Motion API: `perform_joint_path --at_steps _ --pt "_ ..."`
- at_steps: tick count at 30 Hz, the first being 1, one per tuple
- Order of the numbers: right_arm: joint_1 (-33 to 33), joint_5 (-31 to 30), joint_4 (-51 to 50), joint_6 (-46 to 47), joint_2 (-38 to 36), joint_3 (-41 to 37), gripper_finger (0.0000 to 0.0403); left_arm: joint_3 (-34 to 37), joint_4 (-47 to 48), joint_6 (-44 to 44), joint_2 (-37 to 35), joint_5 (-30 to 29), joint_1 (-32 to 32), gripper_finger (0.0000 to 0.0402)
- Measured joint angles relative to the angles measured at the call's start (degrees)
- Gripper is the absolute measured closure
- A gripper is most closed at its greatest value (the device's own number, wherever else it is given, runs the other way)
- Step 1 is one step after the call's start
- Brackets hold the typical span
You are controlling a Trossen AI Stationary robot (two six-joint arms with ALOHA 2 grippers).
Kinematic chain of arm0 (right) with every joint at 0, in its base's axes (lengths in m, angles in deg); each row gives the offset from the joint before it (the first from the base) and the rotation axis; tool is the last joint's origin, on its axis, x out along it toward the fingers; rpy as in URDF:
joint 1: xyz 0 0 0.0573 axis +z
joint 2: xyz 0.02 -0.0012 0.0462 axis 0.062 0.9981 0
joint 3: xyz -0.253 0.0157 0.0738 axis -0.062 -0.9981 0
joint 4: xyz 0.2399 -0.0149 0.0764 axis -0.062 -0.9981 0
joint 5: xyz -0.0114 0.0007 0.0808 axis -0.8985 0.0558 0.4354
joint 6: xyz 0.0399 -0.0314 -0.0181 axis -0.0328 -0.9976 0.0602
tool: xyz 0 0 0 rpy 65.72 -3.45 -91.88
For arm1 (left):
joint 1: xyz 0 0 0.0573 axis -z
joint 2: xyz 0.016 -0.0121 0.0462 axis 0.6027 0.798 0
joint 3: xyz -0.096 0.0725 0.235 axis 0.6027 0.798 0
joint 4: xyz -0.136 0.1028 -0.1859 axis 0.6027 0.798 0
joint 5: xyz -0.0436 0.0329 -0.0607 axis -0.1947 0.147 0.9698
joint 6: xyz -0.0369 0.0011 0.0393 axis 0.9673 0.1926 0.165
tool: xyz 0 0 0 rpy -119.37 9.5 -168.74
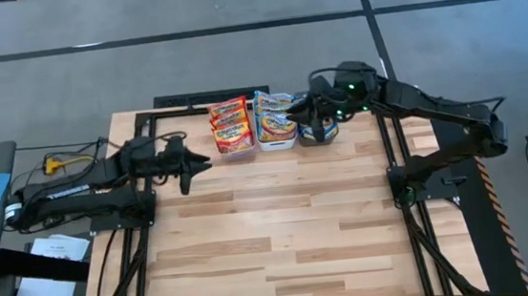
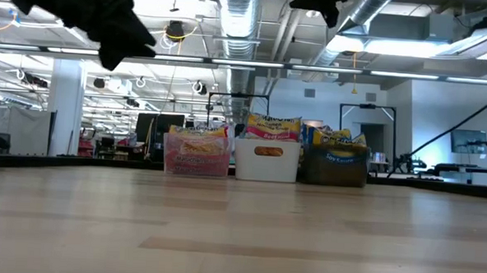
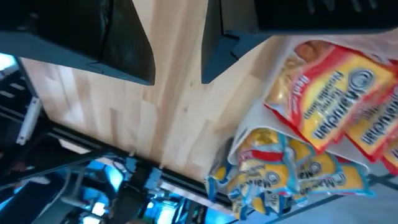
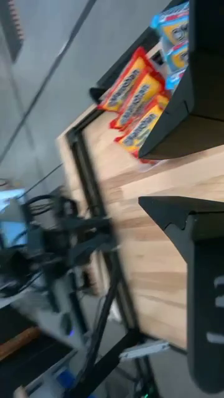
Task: Sort Maruchan noodles
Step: Return to Home Position
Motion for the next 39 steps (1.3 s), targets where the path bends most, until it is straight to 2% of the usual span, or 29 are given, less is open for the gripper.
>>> perform_joint_path --at_steps 5,14,19,22,29,34,39 --pt "-1.0 1.2 2.2 0.6 -4.4 -5.4 0.0275 7.5 -1.9 3.6 -7.6 -0.6 2.8 0.0283" --pt "-2.2 1.3 2.2 4.0 -9.3 -5.9 0.0275 20.2 -9.4 6.8 -19.2 -3.6 4.6 0.0283" --pt "-1.6 5.8 2.2 2.6 -12.1 -7.7 0.0275 23.9 -11.4 7.8 -23.2 -4.1 4.6 0.0283" --pt "-0.1 6.6 3.9 1.7 -14.3 -11.7 0.0275 24.5 -11.0 8.3 -24.9 -4.6 4.6 0.0283" --pt "1.0 6.7 15.9 3.1 -22.0 -26.2 0.0275 24.5 -7.1 10.8 -25.8 -7.1 4.6 0.0283" --pt "0.5 6.7 18.1 3.6 -27.2 -34.1 0.0275 24.5 -0.6 14.3 -25.8 -8.7 4.6 0.0283" --pt "0.6 6.7 22.8 5.4 -31.7 -41.6 0.0275 24.4 -0.7 17.1 -25.5 -8.6 4.6 0.0283"
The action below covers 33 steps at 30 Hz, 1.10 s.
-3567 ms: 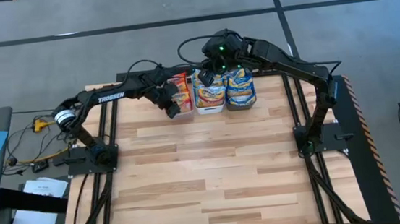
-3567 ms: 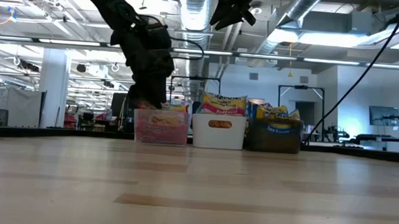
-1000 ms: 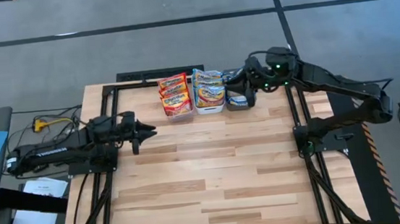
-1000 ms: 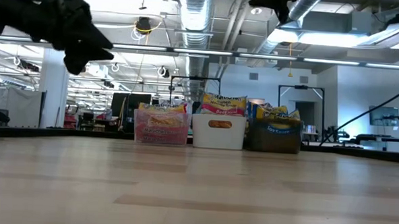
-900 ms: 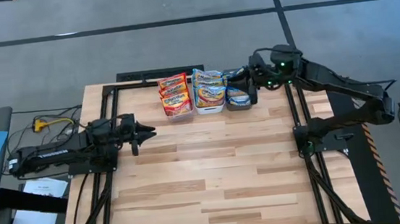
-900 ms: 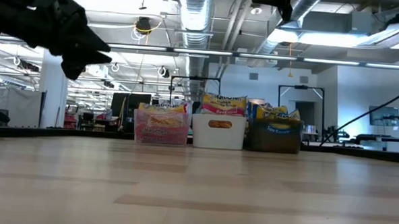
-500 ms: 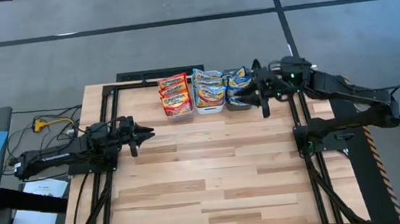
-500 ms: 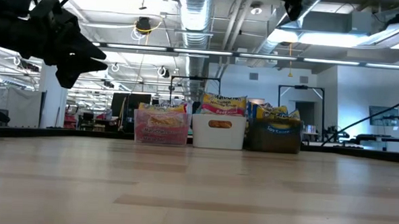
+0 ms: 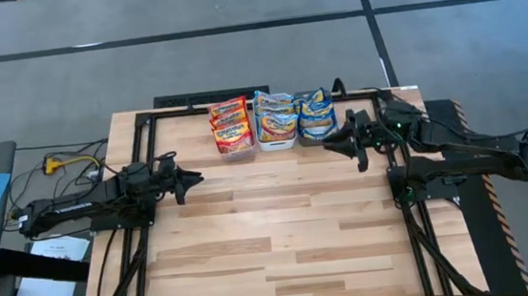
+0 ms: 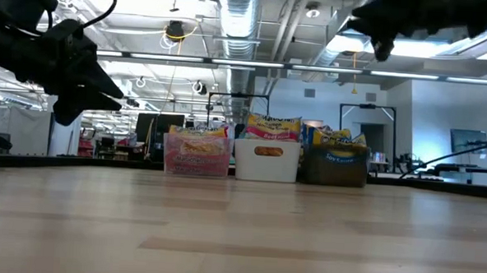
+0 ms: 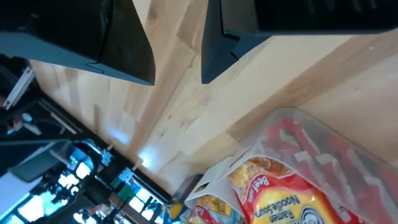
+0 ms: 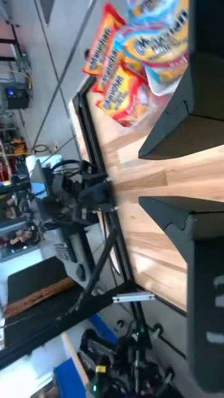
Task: Sort Maruchan noodles
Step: Return to Home Position
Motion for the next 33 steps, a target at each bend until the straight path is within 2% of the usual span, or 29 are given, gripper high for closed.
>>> perform_joint_path --at_steps 8,12,15,20,27,33 --pt "-0.4 0.2 9.0 1.7 -6.2 -11.9 0.0275 0.0 0.3 5.9 0.2 -0.4 0.0 0.0283" --pt "-0.4 -1.1 10.0 3.2 -9.7 -16.8 0.0275 0.0 0.3 -3.5 0.2 -0.4 0.0 0.0283" --pt "-0.4 -5.9 10.4 4.5 -12.5 -20.3 0.0275 0.0 0.3 -11.4 0.2 -0.4 0.0 0.0283" --pt "-0.4 -14.5 10.3 6.2 -17.6 -25.2 0.0275 0.0 0.4 -16.0 0.2 -0.4 0.0 0.0283" --pt "-0.4 -14.9 10.5 7.2 -24.3 -30.3 0.0275 -0.1 0.4 -26.8 0.2 -0.6 0.0 0.0283" --pt "0.1 -14.8 4.8 8.8 -27.7 -31.2 0.0275 -0.1 0.4 -28.8 0.2 -1.5 0.0 0.0283"
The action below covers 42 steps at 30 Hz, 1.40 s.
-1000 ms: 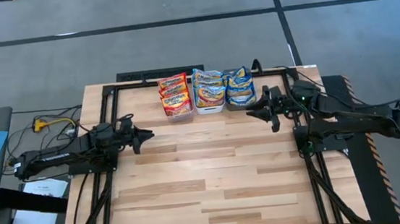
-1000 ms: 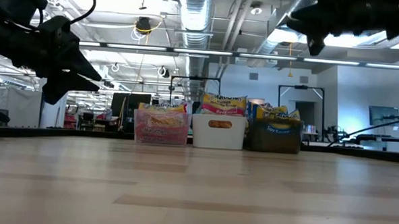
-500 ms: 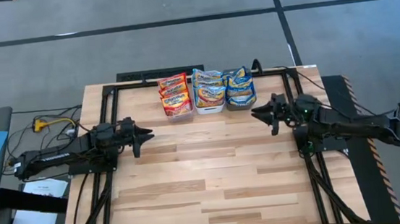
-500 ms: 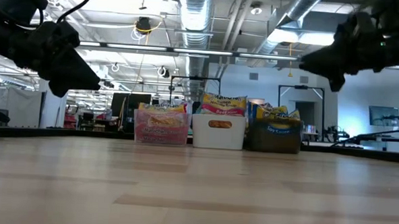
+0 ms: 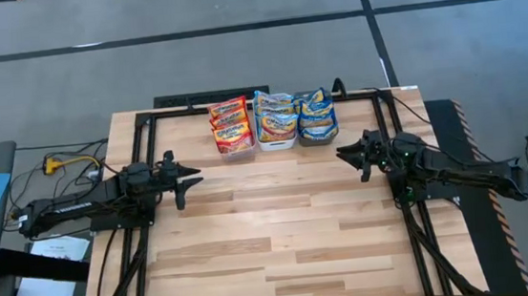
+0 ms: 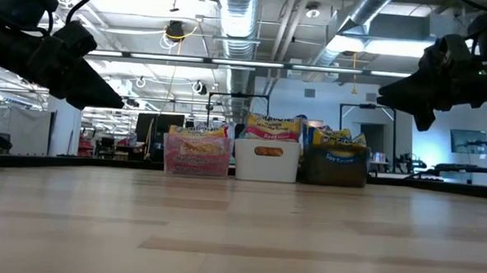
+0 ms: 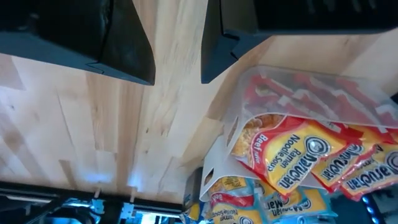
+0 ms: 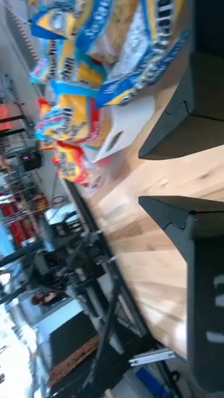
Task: Sort Maruchan noodles
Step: Return to Home Position
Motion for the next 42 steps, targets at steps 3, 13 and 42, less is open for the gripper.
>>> perform_joint_path --at_steps 3,13,42 --pt "-0.1 0.1 -0.9 -0.6 -0.5 0.0 0.0275 0.0 0.0 -2.9 0.0 -0.2 0.0 0.0283" --pt "0.0 -0.4 -6.0 1.1 1.9 -0.1 0.0275 0.0 0.0 -5.7 0.0 -0.2 0.0 0.0283" --pt "0.0 -0.9 -6.3 1.4 6.6 -0.2 0.0275 0.0 0.0 -5.6 0.0 0.1 0.0 0.0283"
